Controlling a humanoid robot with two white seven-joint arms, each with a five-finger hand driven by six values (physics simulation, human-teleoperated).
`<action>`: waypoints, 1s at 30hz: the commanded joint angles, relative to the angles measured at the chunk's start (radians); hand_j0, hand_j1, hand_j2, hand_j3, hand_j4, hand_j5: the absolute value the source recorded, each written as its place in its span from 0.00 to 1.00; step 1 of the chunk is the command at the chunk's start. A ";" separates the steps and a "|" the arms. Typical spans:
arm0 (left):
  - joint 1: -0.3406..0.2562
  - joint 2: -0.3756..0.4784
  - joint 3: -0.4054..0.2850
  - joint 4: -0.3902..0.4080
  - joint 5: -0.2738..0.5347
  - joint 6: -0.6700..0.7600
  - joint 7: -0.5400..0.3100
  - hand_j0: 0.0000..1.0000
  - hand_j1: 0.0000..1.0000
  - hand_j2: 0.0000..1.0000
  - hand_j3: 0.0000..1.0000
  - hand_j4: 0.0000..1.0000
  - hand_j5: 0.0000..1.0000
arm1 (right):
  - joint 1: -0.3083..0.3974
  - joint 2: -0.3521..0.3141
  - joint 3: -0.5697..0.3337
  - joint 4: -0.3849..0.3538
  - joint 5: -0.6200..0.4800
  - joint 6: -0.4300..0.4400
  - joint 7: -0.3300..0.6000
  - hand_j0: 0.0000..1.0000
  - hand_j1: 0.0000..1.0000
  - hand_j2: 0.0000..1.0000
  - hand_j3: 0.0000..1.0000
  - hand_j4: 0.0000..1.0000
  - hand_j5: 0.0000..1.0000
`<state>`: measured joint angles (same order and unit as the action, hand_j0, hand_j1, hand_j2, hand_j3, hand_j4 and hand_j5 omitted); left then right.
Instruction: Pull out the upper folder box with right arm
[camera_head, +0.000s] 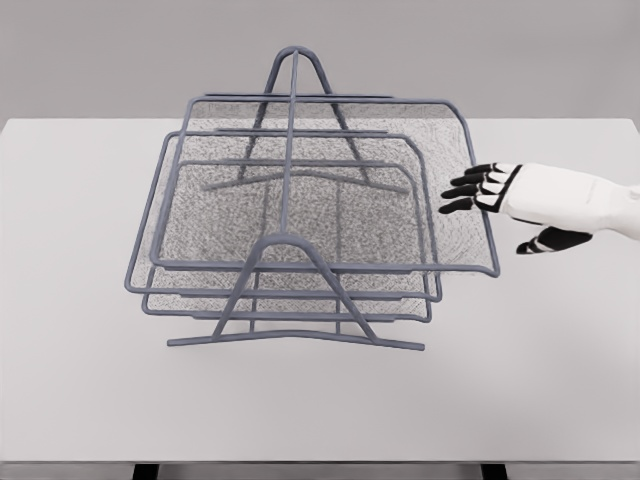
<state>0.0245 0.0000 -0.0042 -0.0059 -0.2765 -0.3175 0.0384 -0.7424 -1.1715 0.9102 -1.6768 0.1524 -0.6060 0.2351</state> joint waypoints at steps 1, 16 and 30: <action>0.000 0.000 0.000 0.000 0.000 0.000 0.000 1.00 1.00 1.00 1.00 1.00 1.00 | 0.000 -0.016 0.001 0.011 0.069 -0.005 0.001 1.00 1.00 1.00 1.00 1.00 1.00; 0.000 0.000 0.001 0.000 0.000 0.000 0.000 1.00 1.00 1.00 1.00 1.00 1.00 | 0.009 -0.082 -0.002 0.011 0.062 -0.005 -0.002 1.00 1.00 1.00 1.00 1.00 1.00; 0.000 0.000 0.000 0.000 0.000 0.000 0.000 1.00 1.00 1.00 1.00 1.00 1.00 | 0.023 -0.154 -0.082 0.009 0.019 -0.005 -0.003 1.00 1.00 1.00 1.00 1.00 1.00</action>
<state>0.0245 0.0000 -0.0045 -0.0058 -0.2765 -0.3176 0.0384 -0.7194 -1.3034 0.8332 -1.6681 0.1745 -0.6116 0.2322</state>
